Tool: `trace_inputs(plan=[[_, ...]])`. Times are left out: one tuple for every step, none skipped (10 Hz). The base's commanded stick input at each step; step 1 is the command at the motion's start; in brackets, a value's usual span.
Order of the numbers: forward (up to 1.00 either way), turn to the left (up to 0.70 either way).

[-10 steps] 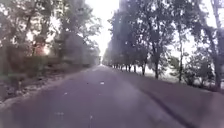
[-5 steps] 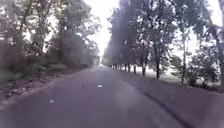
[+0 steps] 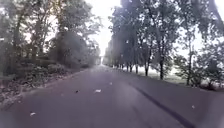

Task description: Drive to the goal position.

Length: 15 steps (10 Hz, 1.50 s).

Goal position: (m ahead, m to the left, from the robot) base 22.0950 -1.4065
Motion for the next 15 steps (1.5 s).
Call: trace_inputs(plan=[[1.00, 0.29], [1.00, 0.09], [1.00, 0.00], [1.00, 0.00], [1.00, 0.00], [1.00, 0.00], [1.00, 0.00], [1.00, 0.00], [1.00, 0.00], [1.00, 0.00], [1.00, 0.00], [1.00, 0.00], [1.00, 0.00], [1.00, 0.00], [1.00, 0.00]])
